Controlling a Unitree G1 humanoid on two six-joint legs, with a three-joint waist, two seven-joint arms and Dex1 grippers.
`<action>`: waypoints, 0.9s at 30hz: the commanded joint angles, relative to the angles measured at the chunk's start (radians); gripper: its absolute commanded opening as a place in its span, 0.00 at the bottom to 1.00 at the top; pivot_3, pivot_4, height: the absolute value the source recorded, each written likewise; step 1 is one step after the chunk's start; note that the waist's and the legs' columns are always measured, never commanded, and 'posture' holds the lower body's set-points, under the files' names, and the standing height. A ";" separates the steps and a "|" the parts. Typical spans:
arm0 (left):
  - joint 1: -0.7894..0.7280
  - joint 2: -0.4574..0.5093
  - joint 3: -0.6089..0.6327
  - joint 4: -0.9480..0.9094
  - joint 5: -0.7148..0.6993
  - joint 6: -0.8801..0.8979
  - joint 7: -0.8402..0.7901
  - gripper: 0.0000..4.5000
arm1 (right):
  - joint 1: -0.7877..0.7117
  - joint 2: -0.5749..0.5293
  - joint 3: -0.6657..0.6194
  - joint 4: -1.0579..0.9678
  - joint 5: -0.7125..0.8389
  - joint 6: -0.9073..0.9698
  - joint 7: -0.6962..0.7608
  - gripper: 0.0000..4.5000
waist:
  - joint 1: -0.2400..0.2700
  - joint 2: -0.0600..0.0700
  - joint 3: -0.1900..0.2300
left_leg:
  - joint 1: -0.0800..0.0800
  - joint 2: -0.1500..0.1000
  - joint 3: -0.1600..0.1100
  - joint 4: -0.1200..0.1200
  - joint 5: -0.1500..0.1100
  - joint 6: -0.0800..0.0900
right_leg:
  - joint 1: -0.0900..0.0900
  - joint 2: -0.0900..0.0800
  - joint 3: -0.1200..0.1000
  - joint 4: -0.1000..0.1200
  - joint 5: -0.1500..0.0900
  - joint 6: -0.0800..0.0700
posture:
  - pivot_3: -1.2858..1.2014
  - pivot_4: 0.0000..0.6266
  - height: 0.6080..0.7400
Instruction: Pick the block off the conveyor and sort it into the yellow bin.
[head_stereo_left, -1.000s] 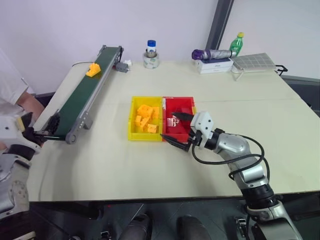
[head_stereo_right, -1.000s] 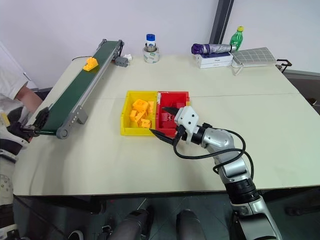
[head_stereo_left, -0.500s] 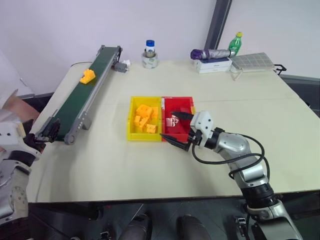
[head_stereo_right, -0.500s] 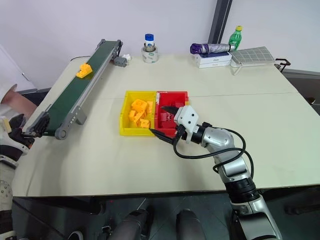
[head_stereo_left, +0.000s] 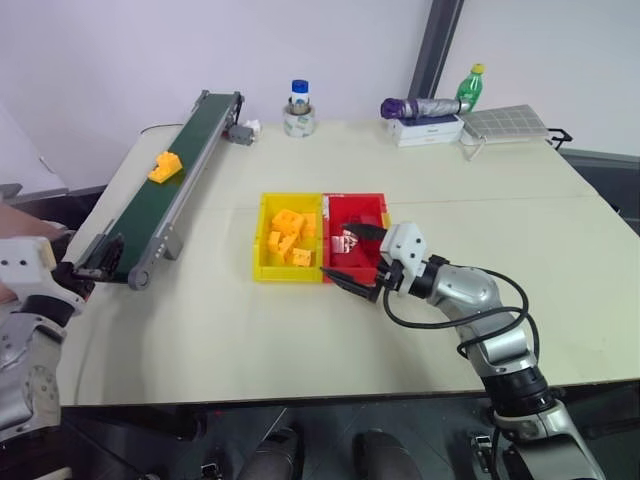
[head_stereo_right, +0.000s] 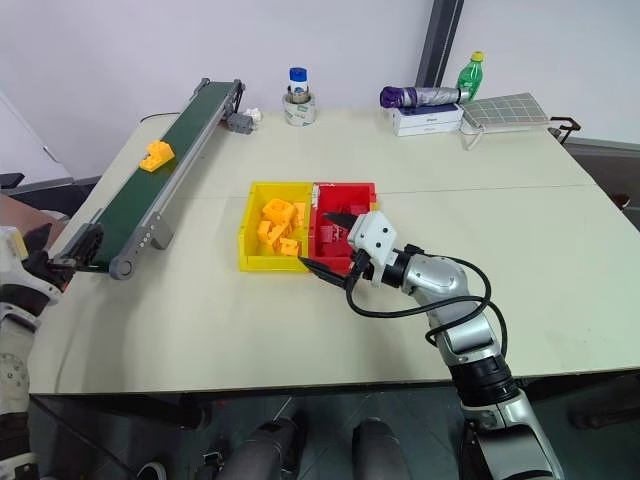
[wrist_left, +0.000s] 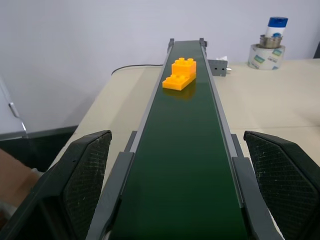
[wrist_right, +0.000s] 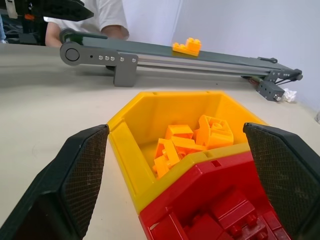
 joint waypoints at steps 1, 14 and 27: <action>-0.013 0.024 -0.002 -0.010 0.013 -0.024 -0.002 0.99 | -0.008 0.006 -0.008 -0.020 0.004 -0.023 -0.005 1.00 | 0.000 0.000 0.000 | 0.000 0.000 0.000 0.000 0.000 0.000 | 0.000 0.000 0.000 0.000 0.000 0.000 | 0.52 0.24 1.00; -0.176 0.152 -0.096 0.160 0.105 0.021 -0.027 0.99 | -0.008 0.008 -0.005 -0.019 -0.002 -0.022 -0.012 1.00 | 0.002 0.000 0.000 | 0.000 0.000 0.000 0.000 0.000 0.000 | 0.000 0.000 0.000 0.000 0.000 0.000 | 0.52 0.24 1.00; -0.517 0.303 -0.276 0.626 0.183 0.007 -0.285 0.99 | 0.007 0.015 -0.004 -0.043 -0.009 -0.012 -0.037 1.00 | -0.003 0.000 0.000 | 0.000 0.000 0.000 -0.001 0.000 0.000 | -0.002 0.001 0.000 0.001 0.001 0.001 | 0.52 0.24 1.00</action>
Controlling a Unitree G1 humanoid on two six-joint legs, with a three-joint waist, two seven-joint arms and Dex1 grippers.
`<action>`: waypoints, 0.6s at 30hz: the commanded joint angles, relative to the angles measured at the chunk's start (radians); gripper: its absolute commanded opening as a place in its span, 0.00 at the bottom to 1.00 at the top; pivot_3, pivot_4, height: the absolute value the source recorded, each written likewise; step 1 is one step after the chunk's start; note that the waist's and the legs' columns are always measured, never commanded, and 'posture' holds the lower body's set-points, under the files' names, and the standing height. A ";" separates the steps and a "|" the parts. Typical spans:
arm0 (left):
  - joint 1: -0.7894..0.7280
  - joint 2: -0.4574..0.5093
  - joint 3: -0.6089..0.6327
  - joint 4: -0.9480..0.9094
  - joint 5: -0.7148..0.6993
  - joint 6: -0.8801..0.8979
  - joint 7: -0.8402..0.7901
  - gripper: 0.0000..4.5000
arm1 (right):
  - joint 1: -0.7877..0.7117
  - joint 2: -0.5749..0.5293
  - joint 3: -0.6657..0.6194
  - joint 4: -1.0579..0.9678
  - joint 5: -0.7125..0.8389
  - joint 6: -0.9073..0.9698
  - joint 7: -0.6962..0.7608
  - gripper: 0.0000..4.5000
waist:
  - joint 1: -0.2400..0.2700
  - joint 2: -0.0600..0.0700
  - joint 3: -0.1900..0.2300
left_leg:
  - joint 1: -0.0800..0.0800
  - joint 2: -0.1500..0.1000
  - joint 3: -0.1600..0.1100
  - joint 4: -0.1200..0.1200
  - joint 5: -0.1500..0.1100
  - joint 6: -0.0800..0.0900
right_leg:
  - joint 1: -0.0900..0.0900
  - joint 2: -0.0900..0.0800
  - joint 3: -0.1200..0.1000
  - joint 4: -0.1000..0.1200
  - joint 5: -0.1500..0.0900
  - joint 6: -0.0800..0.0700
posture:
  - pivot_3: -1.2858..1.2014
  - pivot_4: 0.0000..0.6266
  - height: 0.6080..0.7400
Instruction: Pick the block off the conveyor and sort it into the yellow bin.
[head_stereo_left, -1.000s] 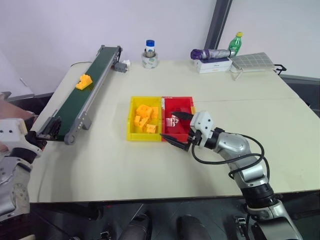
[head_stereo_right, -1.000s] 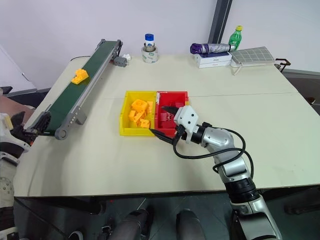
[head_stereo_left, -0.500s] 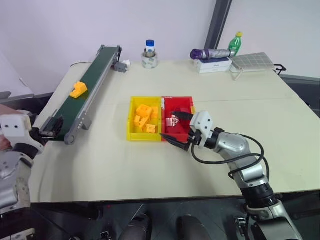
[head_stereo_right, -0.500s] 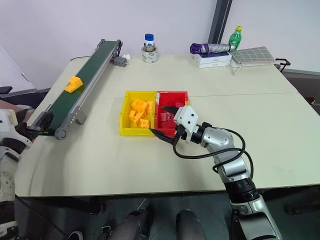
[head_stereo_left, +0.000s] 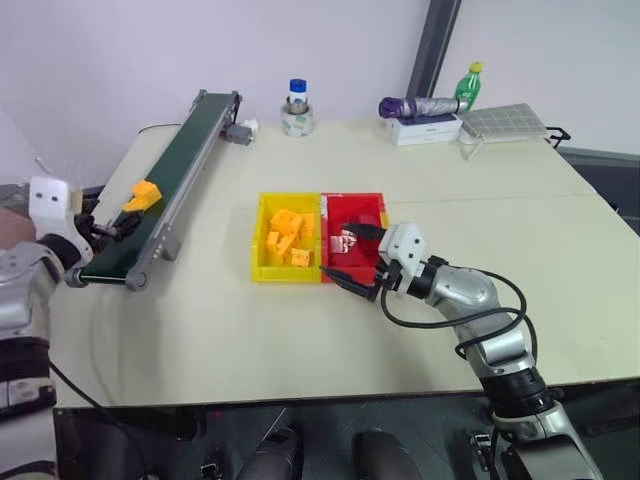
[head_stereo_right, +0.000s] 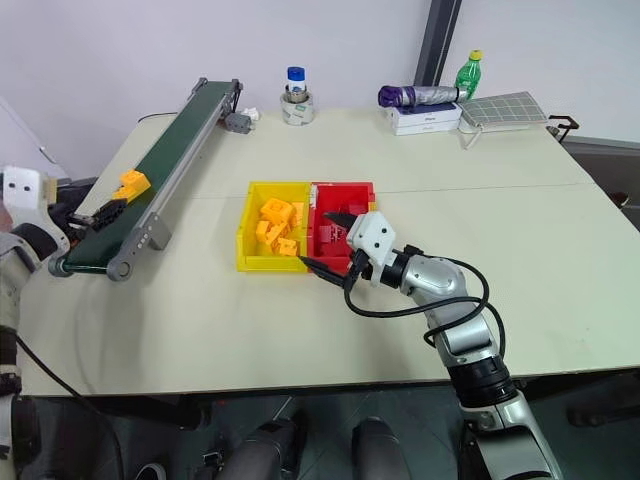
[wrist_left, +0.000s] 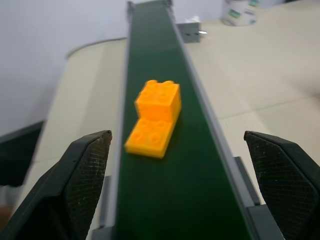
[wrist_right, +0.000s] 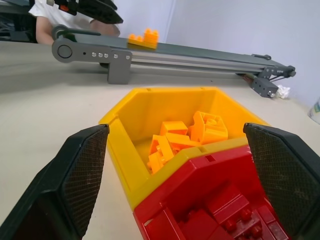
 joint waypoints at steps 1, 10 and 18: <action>-0.081 0.042 -0.011 0.116 0.034 -0.075 -0.038 0.99 | 0.002 0.007 -0.008 -0.045 0.010 -0.011 -0.009 1.00 | 0.001 0.000 0.000 | 0.000 0.000 0.000 0.000 0.000 0.000 | 0.000 0.000 0.000 0.000 0.000 0.000 | 0.52 0.24 1.00; -0.214 0.043 -0.063 0.368 0.103 -0.205 -0.105 0.99 | 0.024 0.002 -0.011 -0.071 0.010 0.001 -0.021 1.00 | 0.001 0.000 0.000 | 0.000 0.000 0.000 0.000 0.000 0.000 | 0.000 0.000 0.000 0.000 0.002 0.003 | 0.52 0.24 1.00; -0.215 0.026 -0.090 0.403 0.112 -0.197 -0.155 0.94 | 0.022 -0.001 -0.012 -0.073 0.009 0.004 -0.026 1.00 | 0.000 0.000 0.000 | 0.000 0.000 0.000 0.000 0.000 0.000 | 0.000 0.000 0.000 0.000 0.002 0.003 | 0.52 0.24 1.00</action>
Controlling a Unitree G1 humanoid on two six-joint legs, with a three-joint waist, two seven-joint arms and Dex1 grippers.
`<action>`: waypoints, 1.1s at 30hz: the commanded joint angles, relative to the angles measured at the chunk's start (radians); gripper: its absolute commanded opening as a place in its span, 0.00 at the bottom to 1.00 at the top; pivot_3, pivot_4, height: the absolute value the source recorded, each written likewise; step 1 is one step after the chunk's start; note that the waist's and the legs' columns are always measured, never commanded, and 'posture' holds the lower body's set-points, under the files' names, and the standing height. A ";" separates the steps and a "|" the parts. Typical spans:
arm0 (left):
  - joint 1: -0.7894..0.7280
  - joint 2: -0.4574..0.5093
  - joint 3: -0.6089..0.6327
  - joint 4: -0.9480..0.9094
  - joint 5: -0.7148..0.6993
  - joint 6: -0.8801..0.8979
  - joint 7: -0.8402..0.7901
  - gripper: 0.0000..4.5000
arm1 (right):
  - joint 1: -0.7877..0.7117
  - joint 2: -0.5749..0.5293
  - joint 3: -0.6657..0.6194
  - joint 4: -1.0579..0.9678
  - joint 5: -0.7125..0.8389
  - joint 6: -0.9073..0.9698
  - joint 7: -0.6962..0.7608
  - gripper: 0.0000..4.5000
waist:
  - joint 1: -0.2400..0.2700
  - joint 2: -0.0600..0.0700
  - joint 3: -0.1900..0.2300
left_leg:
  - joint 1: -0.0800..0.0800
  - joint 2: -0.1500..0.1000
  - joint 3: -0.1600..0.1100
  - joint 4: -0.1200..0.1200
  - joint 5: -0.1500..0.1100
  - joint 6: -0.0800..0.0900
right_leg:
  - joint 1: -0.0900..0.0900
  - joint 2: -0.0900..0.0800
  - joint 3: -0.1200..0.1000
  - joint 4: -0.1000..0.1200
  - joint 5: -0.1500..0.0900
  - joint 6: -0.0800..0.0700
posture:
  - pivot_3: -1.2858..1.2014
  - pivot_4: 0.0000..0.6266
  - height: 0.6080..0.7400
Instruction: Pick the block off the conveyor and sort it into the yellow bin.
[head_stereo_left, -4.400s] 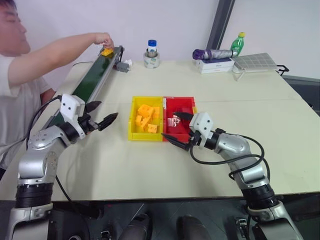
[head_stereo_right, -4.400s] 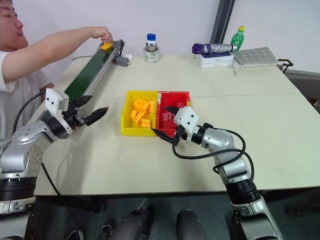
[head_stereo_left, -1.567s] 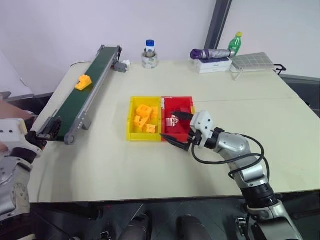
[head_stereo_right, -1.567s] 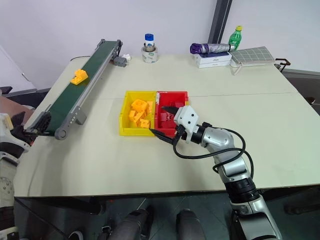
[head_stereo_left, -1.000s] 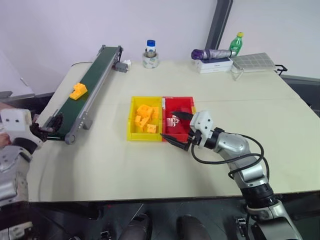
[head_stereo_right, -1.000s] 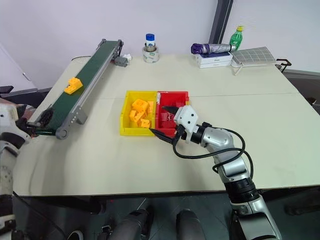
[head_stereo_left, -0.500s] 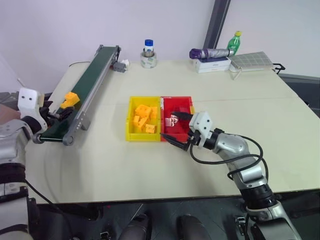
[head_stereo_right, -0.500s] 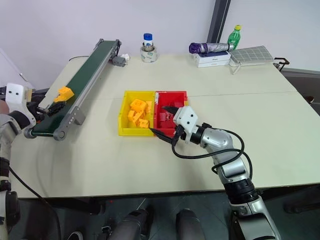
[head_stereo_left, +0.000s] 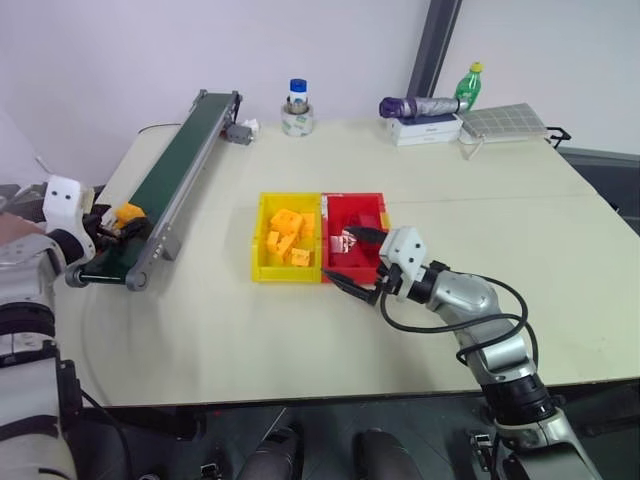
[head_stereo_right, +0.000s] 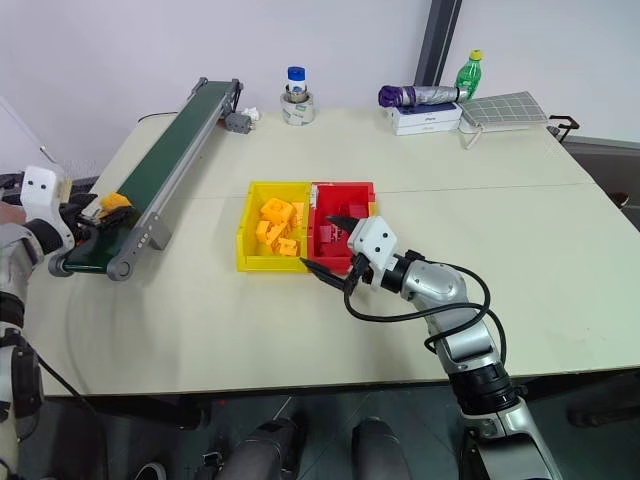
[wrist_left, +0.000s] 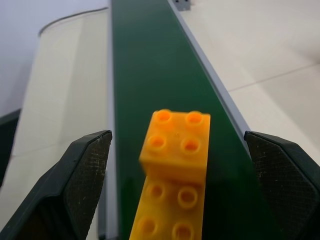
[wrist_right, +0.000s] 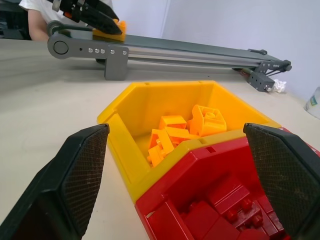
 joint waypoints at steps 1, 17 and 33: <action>-0.006 0.007 0.003 -0.012 0.006 0.001 -0.006 0.88 | -0.008 -0.002 -0.012 -0.047 0.010 -0.005 -0.005 1.00 | 0.000 0.000 0.000 | 0.000 0.000 0.000 0.000 0.000 0.000 | 0.000 0.000 0.000 0.000 0.000 0.000 | 0.52 0.24 1.00; 0.107 -0.075 0.118 -0.505 -0.246 0.257 -0.033 0.31 | -0.020 -0.012 -0.013 -0.029 0.012 -0.013 0.001 1.00 | 0.000 0.000 0.000 | 0.000 0.000 0.000 0.001 0.000 0.000 | 0.001 0.000 0.000 0.000 0.000 0.000 | 0.52 0.24 1.00; 0.046 -0.519 -0.145 -0.750 -0.188 0.362 0.239 0.31 | 0.000 -0.028 -0.025 -0.062 0.007 -0.002 -0.016 1.00 | -0.002 -0.001 0.000 | 0.000 0.000 0.001 0.003 0.002 0.002 | 0.001 0.000 0.000 0.002 0.001 0.001 | 0.52 0.24 1.00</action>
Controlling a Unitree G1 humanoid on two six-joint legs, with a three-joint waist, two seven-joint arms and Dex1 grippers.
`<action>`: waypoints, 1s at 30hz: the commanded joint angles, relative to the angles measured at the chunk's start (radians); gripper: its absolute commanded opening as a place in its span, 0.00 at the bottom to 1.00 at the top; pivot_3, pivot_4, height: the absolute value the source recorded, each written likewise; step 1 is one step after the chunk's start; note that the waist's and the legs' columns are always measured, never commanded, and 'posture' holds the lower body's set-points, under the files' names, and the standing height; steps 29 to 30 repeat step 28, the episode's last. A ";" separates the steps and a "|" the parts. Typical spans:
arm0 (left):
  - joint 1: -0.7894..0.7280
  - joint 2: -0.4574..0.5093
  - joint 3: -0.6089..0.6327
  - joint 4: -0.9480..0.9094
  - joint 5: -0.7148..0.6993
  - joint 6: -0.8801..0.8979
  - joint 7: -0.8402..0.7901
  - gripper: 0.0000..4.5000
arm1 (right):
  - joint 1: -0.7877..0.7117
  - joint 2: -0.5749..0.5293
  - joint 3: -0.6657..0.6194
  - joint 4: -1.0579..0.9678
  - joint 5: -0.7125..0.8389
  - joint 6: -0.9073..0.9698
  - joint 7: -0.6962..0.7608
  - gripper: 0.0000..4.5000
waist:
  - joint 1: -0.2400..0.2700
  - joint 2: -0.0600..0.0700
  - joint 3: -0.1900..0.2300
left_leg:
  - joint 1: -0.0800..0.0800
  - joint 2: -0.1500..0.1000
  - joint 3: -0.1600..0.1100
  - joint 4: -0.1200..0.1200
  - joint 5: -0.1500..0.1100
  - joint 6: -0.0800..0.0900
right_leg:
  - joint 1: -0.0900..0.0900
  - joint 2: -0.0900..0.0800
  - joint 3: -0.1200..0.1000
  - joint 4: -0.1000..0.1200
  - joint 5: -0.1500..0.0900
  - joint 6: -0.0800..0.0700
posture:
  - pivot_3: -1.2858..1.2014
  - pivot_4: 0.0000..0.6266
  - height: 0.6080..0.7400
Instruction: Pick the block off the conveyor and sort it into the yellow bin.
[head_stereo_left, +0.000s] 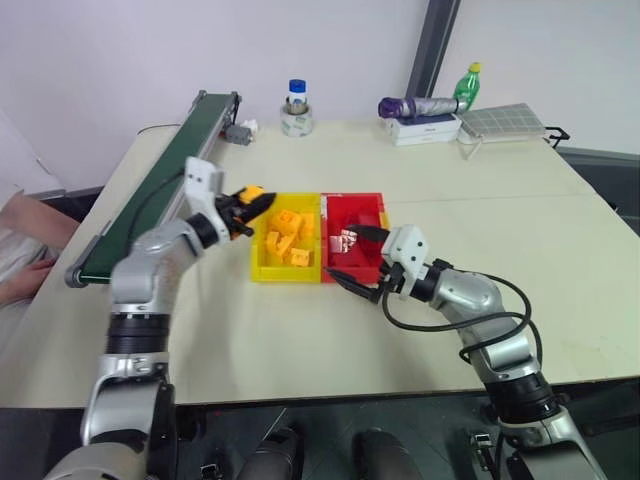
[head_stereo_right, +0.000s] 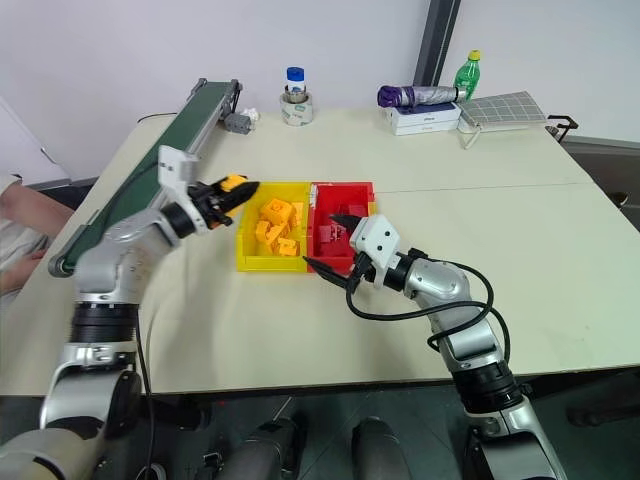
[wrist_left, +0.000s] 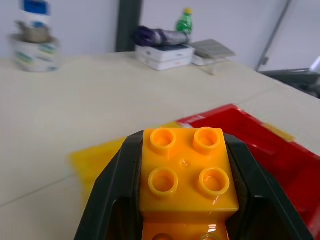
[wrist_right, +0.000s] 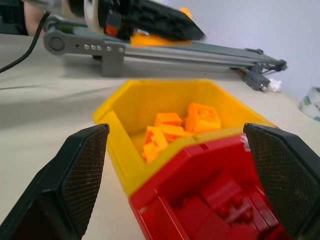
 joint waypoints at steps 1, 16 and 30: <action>-0.052 -0.036 -0.048 0.051 0.069 -0.067 0.035 0.31 | 0.001 -0.005 -0.021 -0.058 0.007 -0.001 -0.013 1.00 | 0.002 0.000 0.000 | 0.000 0.000 0.000 0.000 0.000 0.000 | 0.000 0.000 0.000 0.000 0.000 0.000 | 0.52 0.24 1.00; 0.011 0.047 -0.024 0.027 0.100 -0.154 -0.057 0.99 | 0.015 -0.006 -0.020 -0.072 0.006 0.004 -0.031 1.00 | -0.004 0.000 0.000 | 0.000 0.000 0.000 0.001 0.000 0.000 | 0.001 0.000 0.000 0.000 0.000 0.000 | 0.52 0.24 1.00; 0.321 0.352 0.200 -0.270 -0.076 -0.005 -0.195 0.99 | -0.022 -0.004 -0.015 -0.024 0.013 -0.011 0.005 1.00 | 0.006 0.000 0.000 | 0.000 0.000 0.000 0.000 -0.001 -0.002 | 0.002 0.000 0.001 -0.001 -0.002 -0.004 | 0.52 0.24 1.00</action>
